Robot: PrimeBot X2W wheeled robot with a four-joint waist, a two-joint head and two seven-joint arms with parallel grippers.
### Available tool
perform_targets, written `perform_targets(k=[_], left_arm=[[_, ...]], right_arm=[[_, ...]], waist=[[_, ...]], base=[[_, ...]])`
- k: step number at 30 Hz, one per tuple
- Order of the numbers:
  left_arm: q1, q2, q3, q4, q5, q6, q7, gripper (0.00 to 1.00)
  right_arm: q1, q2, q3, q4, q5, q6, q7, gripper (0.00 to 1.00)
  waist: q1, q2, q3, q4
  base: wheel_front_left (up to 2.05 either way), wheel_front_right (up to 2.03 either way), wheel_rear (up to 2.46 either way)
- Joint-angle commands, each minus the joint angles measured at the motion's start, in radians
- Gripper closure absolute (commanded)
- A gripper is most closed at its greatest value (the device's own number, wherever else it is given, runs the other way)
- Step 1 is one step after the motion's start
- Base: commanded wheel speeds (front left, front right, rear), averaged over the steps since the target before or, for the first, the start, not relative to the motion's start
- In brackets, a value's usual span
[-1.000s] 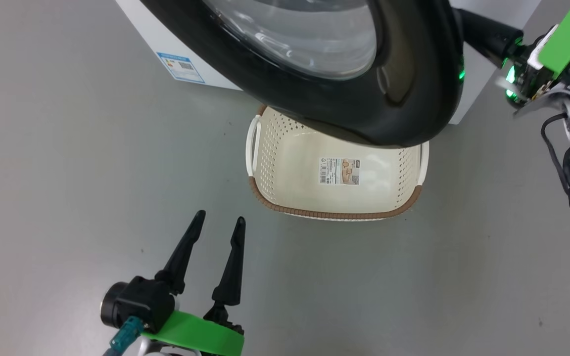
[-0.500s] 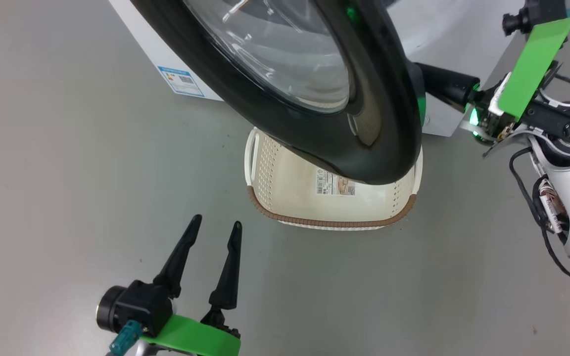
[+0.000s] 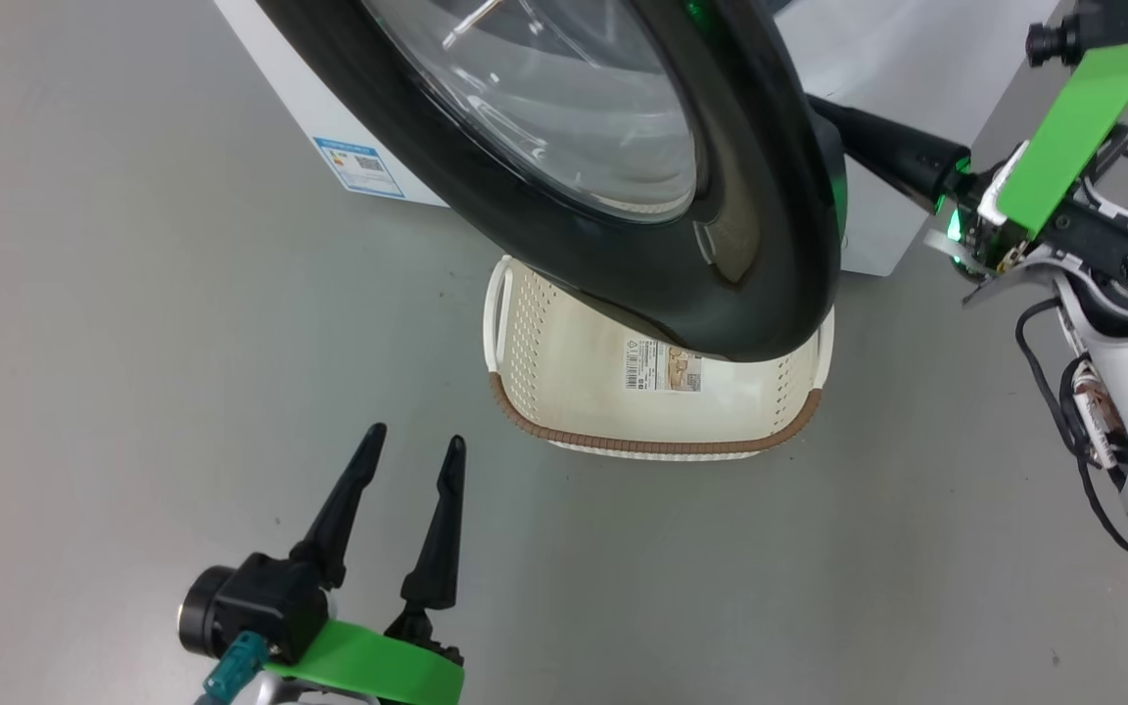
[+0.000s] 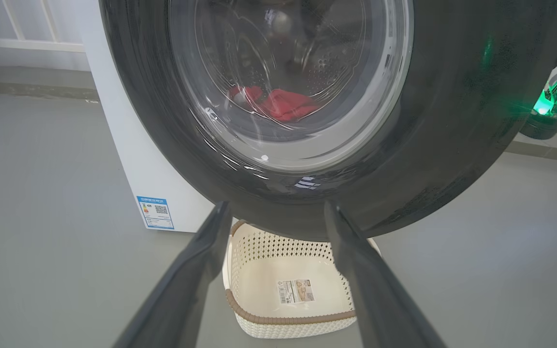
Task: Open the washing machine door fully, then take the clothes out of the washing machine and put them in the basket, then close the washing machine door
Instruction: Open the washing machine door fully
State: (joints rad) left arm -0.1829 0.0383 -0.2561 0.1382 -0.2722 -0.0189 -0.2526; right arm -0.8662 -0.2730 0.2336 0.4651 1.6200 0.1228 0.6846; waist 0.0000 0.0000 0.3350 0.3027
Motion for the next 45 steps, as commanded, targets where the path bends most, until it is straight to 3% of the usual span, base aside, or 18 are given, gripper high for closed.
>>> perform_targets(k=[1, 2, 3, 16, 37, 45], left_arm=[[0.006, 0.012, 0.038, -0.017, 0.008, -0.004, -0.009, 0.00], [0.006, 0.012, 0.041, -0.016, 0.009, -0.005, -0.009, 0.00], [0.006, 0.012, 0.044, -0.014, 0.010, -0.007, -0.009, 0.00], [0.029, 0.012, 0.115, 0.002, 0.029, -0.026, -0.009, 0.00], [0.111, 0.012, 0.224, 0.008, 0.061, -0.049, -0.009, 0.00], [0.123, 0.012, 0.241, 0.012, 0.065, -0.055, -0.009, 0.00]], right_arm=[[0.025, 0.013, -0.003, -0.027, -0.014, 0.008, -0.010, 0.44], [0.030, 0.014, -0.005, -0.028, -0.016, 0.008, -0.014, 0.09], [0.036, 0.013, -0.008, -0.028, -0.018, 0.008, -0.020, 0.00], [0.197, 0.011, -0.063, -0.037, -0.039, 0.008, -0.119, 0.00], [0.514, 0.061, -0.078, -0.062, -0.055, 0.008, -0.218, 0.00], [0.603, 0.048, -0.081, -0.057, -0.091, 0.008, -0.292, 0.00]], waist=[[0.0000, 0.0000, -0.003, -0.003], [0.0000, 0.0000, -0.005, -0.005], [0.0000, 0.0000, -0.007, -0.007], [0.0000, 0.0000, -0.061, -0.070], [0.0000, 0.0000, -0.141, -0.187], [0.0000, 0.0000, -0.156, -0.199]], base=[[0.00, 0.00, 0.00], [0.00, 0.00, 0.00], [0.00, 0.00, 0.00], [0.00, 0.00, 0.00], [0.00, 0.00, 0.00], [0.00, 0.00, 0.00]])
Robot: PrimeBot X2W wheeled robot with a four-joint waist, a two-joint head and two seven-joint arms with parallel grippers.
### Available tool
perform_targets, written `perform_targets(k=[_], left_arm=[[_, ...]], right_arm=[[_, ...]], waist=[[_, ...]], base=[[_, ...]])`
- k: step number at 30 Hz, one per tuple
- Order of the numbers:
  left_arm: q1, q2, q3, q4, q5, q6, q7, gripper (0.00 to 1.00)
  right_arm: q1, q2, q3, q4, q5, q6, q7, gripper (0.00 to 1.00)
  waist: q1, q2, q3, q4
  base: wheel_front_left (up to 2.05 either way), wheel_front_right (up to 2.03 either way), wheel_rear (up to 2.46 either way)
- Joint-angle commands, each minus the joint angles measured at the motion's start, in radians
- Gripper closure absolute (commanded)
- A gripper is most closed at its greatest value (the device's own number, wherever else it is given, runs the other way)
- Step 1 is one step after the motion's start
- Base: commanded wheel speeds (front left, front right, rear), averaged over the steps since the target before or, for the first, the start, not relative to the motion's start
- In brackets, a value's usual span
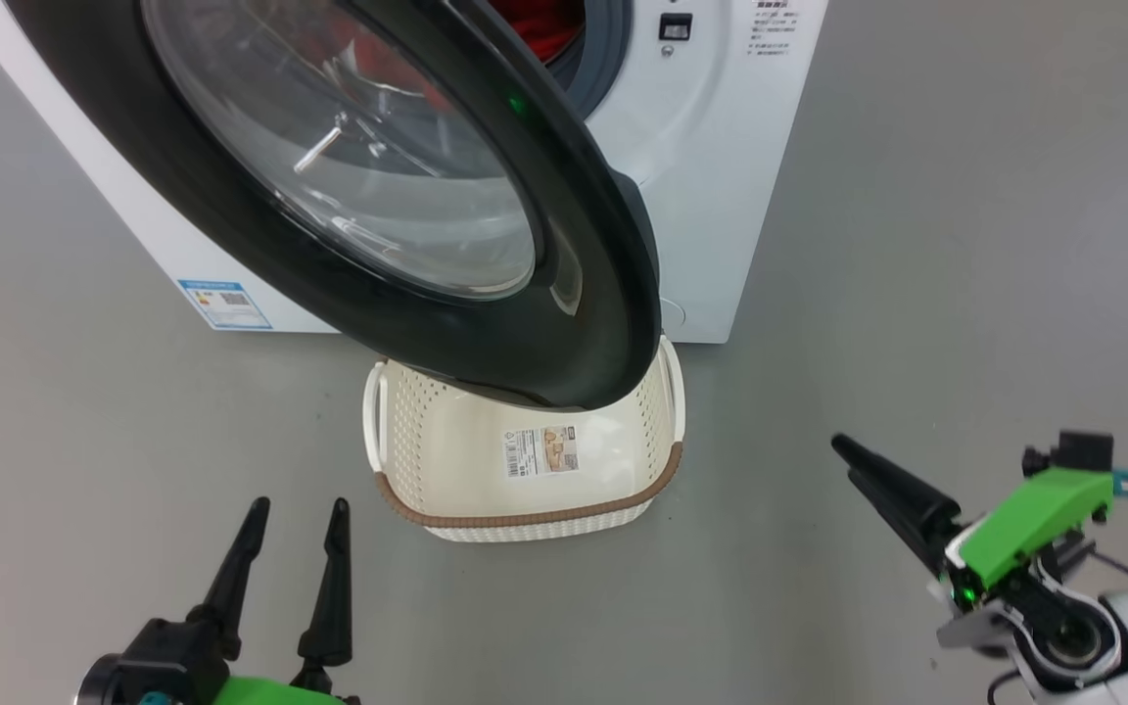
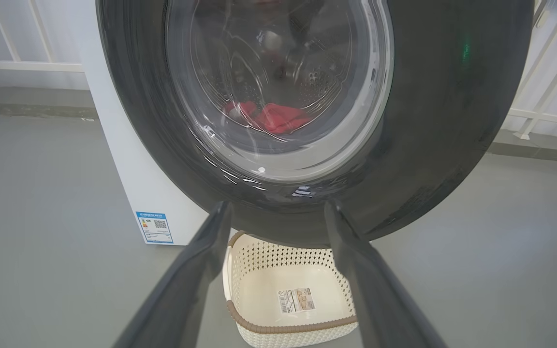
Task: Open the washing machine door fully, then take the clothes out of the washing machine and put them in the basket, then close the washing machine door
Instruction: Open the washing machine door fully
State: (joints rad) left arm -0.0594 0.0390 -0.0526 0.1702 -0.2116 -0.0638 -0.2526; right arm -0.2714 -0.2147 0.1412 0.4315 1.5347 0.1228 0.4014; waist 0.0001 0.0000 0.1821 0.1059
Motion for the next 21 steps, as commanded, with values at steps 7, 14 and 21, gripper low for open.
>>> perform_targets(k=[7, 14, 21], left_arm=[[0.013, 0.011, 0.050, -0.018, 0.005, -0.011, -0.009, 0.00], [0.018, 0.011, 0.054, -0.015, 0.003, -0.011, -0.009, 0.00], [0.018, 0.011, 0.054, -0.009, 0.003, -0.012, -0.009, 0.00]], right_arm=[[0.082, -0.037, 0.033, -0.030, -0.070, 0.008, -0.113, 0.00], [0.117, -0.085, 0.122, -0.045, -0.194, 0.008, -0.288, 0.00], [0.124, -0.163, 0.278, -0.048, -0.344, 0.008, -0.547, 0.00]], waist=[[0.0000, 0.0000, -0.008, -0.016], [0.0000, 0.0000, -0.010, -0.026], [0.0000, 0.0000, -0.014, -0.025]], base=[[0.00, 0.00, 0.00], [0.00, 0.00, 0.00], [0.00, 0.00, 0.00]])
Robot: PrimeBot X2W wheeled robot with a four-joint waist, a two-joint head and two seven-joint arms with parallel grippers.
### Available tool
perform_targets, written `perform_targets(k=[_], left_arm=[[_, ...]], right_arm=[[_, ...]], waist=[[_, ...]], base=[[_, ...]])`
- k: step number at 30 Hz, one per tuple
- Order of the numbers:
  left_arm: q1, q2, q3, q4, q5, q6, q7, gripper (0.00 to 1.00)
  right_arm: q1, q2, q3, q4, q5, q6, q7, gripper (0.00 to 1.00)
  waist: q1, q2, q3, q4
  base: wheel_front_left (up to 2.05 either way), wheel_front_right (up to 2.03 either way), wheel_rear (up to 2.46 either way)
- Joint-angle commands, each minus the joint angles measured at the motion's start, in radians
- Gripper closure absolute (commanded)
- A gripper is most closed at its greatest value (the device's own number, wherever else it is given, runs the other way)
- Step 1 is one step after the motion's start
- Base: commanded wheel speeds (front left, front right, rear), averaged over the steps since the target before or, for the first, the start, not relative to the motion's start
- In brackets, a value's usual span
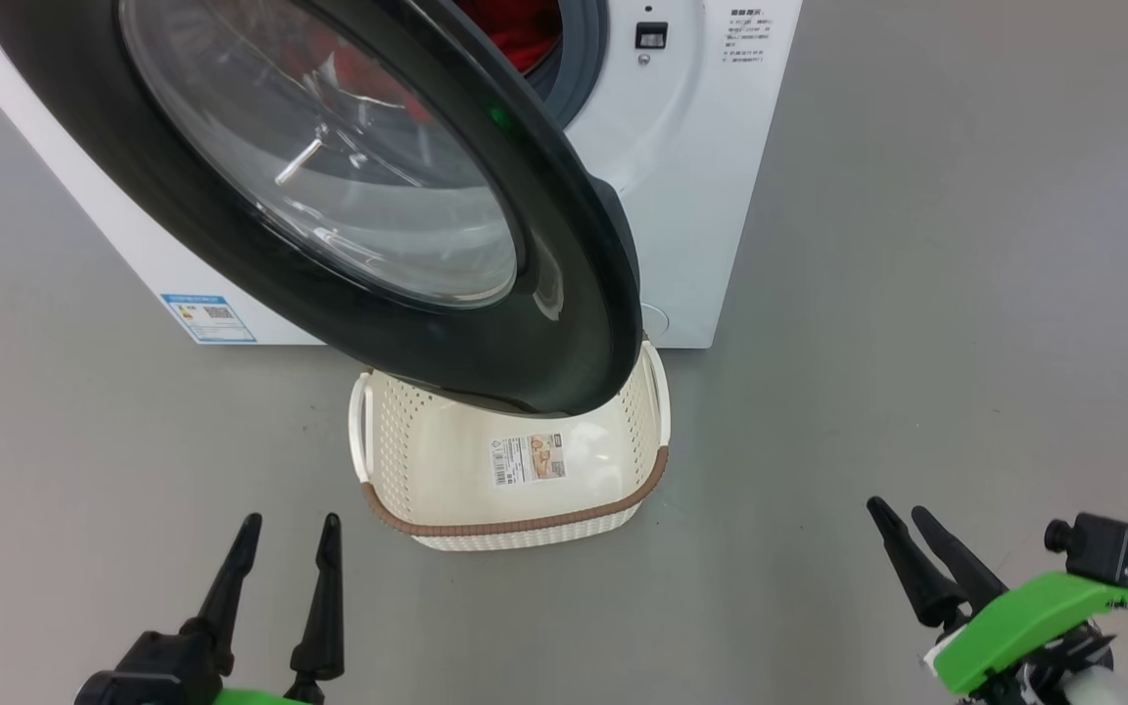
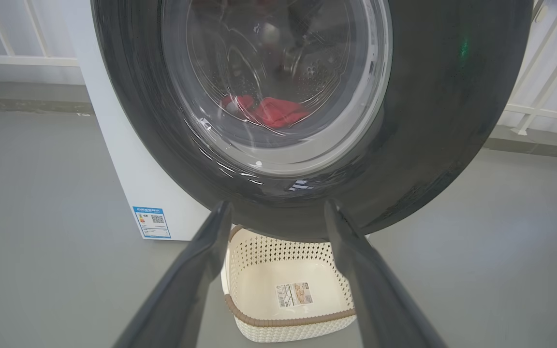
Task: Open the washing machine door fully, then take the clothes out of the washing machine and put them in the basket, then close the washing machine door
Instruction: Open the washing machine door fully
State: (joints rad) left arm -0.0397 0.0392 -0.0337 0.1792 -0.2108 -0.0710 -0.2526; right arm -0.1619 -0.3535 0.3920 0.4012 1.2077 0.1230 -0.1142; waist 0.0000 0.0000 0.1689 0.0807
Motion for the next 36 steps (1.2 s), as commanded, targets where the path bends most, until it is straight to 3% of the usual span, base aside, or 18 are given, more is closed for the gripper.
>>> perform_targets(k=[1, 5, 9, 15, 23, 30, 36], left_arm=[[-0.002, 0.011, 0.035, -0.018, 0.001, -0.004, -0.009, 0.00], [0.000, 0.011, 0.035, -0.016, 0.001, -0.005, -0.009, 0.00], [-0.001, 0.011, 0.035, -0.015, 0.001, -0.005, -0.009, 0.00], [0.000, 0.011, 0.032, -0.013, 0.002, -0.006, -0.009, 0.00], [0.005, 0.011, 0.022, -0.012, 0.002, -0.006, -0.009, 0.00], [0.018, 0.011, 0.011, -0.014, 0.003, -0.007, -0.009, 0.00], [0.027, 0.011, 0.010, -0.022, 0.004, -0.007, -0.009, 0.00]], right_arm=[[0.014, -0.034, 0.049, -0.012, -0.031, 0.008, -0.068, 0.00], [0.003, -0.058, 0.104, 0.023, -0.083, 0.008, -0.139, 0.00], [-0.006, -0.054, 0.059, 0.022, -0.156, 0.008, -0.147, 0.00], [0.057, 0.026, -0.136, -0.051, -0.409, 0.008, -0.147, 0.00], [0.140, 0.122, -0.313, -0.149, -0.645, 0.008, -0.147, 0.00], [0.224, 0.211, -0.457, -0.243, -0.790, 0.008, -0.147, 0.00], [0.271, 0.246, -0.484, -0.267, -0.835, 0.008, -0.148, 0.00]], waist=[[0.0000, 0.0000, -0.002, 0.001], [0.0000, 0.0000, -0.002, 0.000], [0.0000, 0.0000, 0.001, -0.001], [0.0000, 0.0000, -0.004, 0.001], [0.0000, 0.0000, -0.015, 0.011], [0.0000, 0.0000, -0.032, 0.024], [0.0000, 0.0000, -0.037, 0.025]], base=[[0.00, 0.00, 0.00], [0.00, 0.00, 0.00], [0.00, 0.00, 0.00], [0.00, 0.00, 0.00], [0.00, 0.00, 0.00], [0.00, 0.00, 0.00], [0.00, 0.00, 0.00]])
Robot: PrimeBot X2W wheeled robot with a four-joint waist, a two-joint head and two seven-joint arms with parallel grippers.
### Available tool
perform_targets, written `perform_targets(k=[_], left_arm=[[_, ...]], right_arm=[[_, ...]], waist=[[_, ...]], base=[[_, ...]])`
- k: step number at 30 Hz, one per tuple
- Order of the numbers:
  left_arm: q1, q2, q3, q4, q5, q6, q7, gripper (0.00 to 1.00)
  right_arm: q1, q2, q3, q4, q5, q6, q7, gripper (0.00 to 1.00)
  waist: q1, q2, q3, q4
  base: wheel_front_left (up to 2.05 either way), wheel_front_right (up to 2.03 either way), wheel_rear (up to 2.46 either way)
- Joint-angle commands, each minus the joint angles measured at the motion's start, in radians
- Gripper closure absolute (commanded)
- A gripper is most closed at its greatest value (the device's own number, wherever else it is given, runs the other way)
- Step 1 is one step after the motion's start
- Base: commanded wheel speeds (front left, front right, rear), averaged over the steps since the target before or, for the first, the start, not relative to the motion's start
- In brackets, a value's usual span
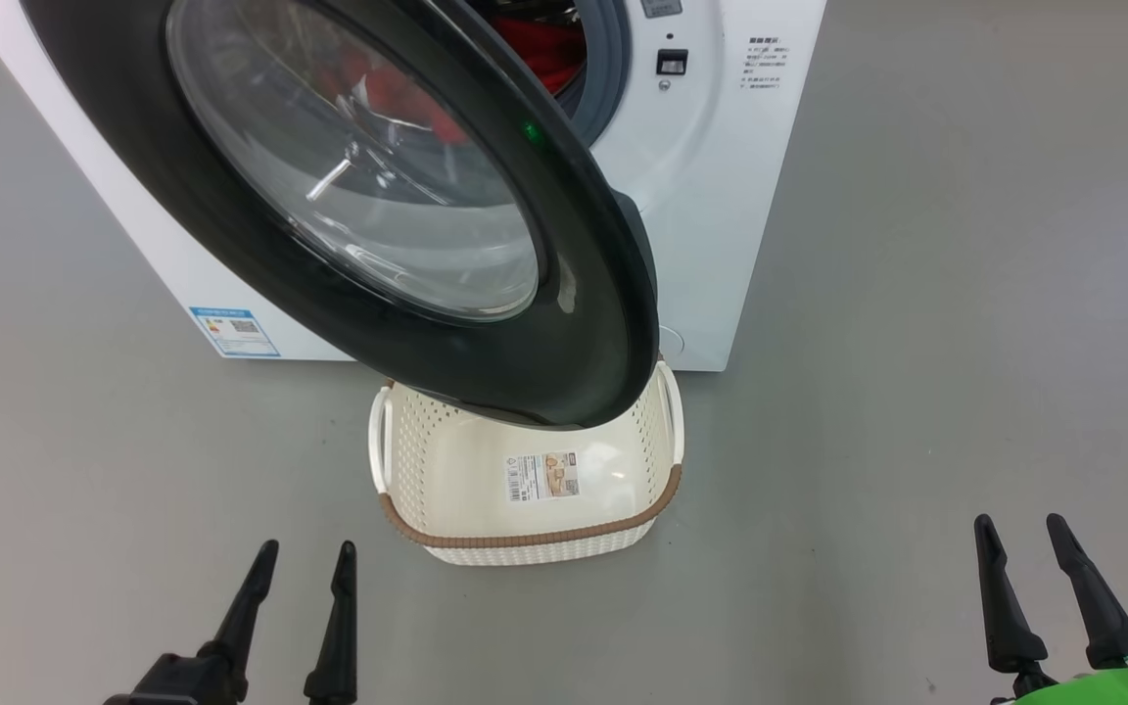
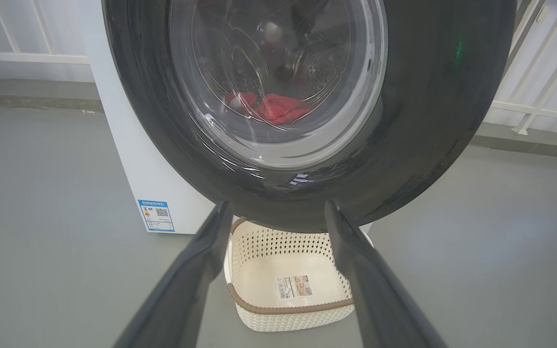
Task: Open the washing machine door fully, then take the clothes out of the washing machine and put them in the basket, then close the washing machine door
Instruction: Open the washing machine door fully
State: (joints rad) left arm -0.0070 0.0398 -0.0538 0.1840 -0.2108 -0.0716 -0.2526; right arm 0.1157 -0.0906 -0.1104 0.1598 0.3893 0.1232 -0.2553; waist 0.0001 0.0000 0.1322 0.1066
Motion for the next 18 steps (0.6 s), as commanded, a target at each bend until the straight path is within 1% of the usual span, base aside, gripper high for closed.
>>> perform_targets(k=[1, 18], left_arm=[[-0.004, 0.010, 0.031, -0.028, 0.005, -0.007, -0.009, 0.00], [-0.010, 0.010, 0.023, -0.028, 0.006, -0.007, -0.009, 0.00]], right_arm=[[-0.006, -0.013, 0.019, -0.026, -0.021, 0.008, -0.006, 0.00], [-0.010, -0.015, 0.031, -0.029, -0.022, 0.008, -0.006, 0.00]], waist=[[-0.0001, 0.0000, 0.000, -0.002], [-0.0001, 0.0000, 0.002, 0.005]], base=[[0.00, 0.00, 0.00], [0.00, 0.00, 0.00]])
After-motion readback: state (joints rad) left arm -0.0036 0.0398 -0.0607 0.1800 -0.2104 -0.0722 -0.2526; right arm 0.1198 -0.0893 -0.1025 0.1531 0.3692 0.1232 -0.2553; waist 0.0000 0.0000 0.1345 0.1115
